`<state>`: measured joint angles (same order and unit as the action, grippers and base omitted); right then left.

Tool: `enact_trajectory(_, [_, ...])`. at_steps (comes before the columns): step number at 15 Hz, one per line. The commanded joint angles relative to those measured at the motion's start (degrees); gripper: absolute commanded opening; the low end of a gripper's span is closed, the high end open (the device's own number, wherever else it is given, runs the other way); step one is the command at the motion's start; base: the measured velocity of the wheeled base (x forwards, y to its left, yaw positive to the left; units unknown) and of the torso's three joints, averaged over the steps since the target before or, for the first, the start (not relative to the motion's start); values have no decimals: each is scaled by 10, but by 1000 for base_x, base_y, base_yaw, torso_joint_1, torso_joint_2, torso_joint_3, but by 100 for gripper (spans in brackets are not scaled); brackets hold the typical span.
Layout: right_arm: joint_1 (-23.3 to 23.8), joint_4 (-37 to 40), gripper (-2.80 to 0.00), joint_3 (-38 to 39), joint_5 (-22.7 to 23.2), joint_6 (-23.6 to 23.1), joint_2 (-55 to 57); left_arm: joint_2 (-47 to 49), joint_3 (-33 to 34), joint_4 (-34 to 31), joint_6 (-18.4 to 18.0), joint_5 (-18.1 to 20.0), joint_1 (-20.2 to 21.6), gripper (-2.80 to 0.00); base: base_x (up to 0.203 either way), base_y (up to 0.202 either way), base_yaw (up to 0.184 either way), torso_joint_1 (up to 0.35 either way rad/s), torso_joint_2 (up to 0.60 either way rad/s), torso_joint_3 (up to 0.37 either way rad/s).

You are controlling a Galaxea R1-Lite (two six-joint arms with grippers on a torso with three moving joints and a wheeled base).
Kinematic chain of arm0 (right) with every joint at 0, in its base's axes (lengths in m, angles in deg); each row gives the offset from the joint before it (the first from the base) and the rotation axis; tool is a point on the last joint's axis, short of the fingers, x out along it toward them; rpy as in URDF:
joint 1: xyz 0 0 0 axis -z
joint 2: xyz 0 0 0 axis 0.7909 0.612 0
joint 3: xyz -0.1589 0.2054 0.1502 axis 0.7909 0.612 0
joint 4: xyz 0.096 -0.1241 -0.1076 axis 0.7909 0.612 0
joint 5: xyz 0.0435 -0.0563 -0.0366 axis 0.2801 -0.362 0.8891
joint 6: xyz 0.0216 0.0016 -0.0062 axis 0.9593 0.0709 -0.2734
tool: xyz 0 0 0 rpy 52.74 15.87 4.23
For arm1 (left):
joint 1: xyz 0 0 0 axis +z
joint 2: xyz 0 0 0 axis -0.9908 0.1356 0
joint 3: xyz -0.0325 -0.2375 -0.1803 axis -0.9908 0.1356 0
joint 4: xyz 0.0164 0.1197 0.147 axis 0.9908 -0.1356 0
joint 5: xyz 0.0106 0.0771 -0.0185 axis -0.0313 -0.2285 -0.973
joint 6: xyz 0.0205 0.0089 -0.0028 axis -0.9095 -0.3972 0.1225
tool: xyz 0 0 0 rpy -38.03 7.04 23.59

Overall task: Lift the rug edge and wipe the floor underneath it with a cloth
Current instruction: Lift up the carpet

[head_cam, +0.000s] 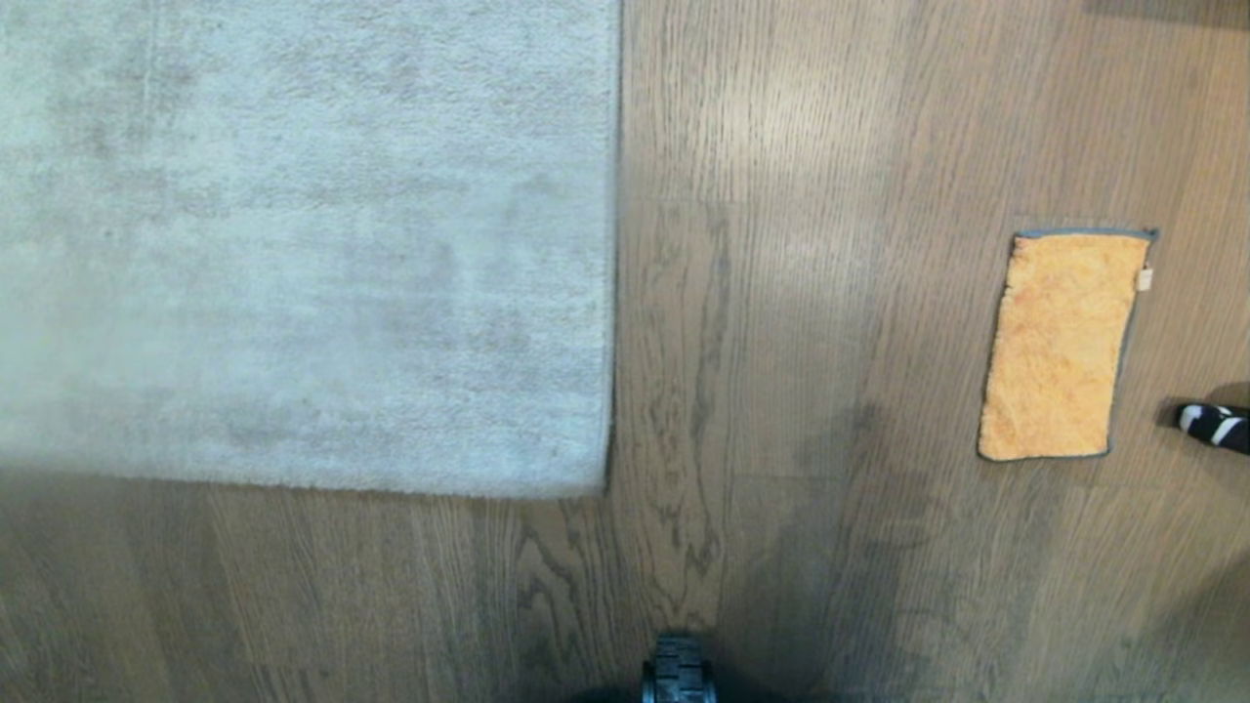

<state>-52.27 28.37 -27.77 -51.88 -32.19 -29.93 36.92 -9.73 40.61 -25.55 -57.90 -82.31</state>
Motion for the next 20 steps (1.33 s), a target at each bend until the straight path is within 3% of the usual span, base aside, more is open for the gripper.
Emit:
enact_trajectory(1, [0, 0, -280, 0, 0, 0, 0, 0, 0, 0, 0, 0, 0, -280, 0, 0, 0, 0, 0, 0])
enact_trajectory(5, [0, 0, -280, 0, 0, 0, 0, 0, 0, 0, 0, 0, 0, -280, 1, -50, 0, 2, 2, 1])
enact_trajectory(13, [0, 0, -280, 0, 0, 0, 0, 0, 0, 0, 1, 0, 0, -280, 0, -184, 2, 2, 5, 3])
enact_trajectory(20, [0, 0, -280, 0, 0, 0, 0, 0, -14, -17, 3, 0, 1, -280, 0, -11, -1, 1, 1, 0])
